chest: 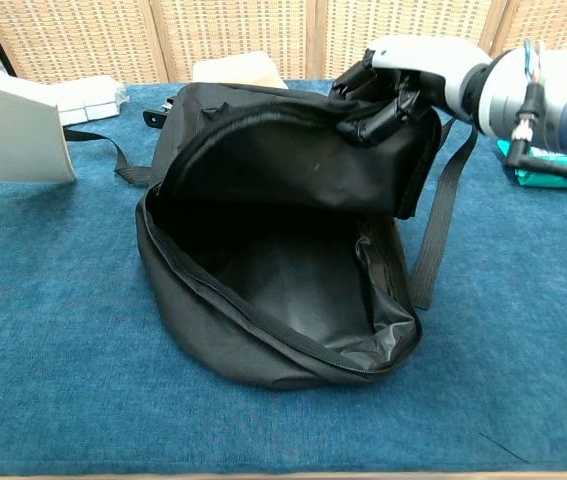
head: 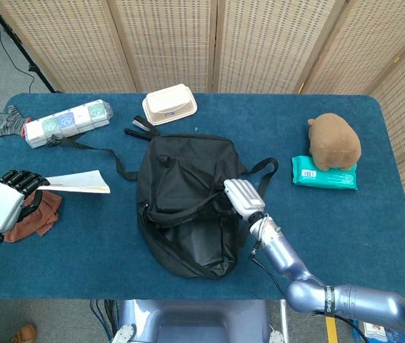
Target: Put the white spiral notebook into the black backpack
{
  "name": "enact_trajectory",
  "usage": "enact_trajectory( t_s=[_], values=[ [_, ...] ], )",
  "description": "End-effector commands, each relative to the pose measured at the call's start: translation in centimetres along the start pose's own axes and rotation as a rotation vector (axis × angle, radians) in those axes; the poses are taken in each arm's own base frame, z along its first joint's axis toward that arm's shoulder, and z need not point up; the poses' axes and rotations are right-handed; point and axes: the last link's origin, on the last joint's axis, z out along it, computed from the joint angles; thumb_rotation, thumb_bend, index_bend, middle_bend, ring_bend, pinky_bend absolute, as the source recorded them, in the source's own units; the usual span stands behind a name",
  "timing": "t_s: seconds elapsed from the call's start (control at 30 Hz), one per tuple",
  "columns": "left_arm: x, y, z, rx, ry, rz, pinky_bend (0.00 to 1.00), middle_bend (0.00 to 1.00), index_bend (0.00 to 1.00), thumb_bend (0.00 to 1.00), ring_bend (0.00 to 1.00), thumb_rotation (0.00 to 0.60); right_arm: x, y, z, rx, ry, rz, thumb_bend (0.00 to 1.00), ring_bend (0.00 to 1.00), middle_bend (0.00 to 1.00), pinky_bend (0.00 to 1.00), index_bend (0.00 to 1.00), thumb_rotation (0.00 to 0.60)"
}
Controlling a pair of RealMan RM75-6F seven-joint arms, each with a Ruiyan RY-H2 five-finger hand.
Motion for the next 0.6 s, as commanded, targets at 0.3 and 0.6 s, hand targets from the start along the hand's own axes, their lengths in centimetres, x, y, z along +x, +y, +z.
enact_trajectory(
  t_s=[0.3,0.6],
  values=[
    [2.6,3.1,-0.8,-0.162,0.175,-0.156,0.52,0.61,0.86,0.65,0.46,0.6,2.2,0.0,2.5,-0.111,0.036,0.104,0.57,0.42,0.53,0.63,0.57,0.6],
    [3.7,8.1,1.6,-0.313,0.298,-0.331,0.52,0.62,0.86,0.65,0.46,0.6,2.2,0.0,3.4,-0.137,0.035,0.093,0.57,0.42,0.53,0.63,0.57,0.6]
  ],
)
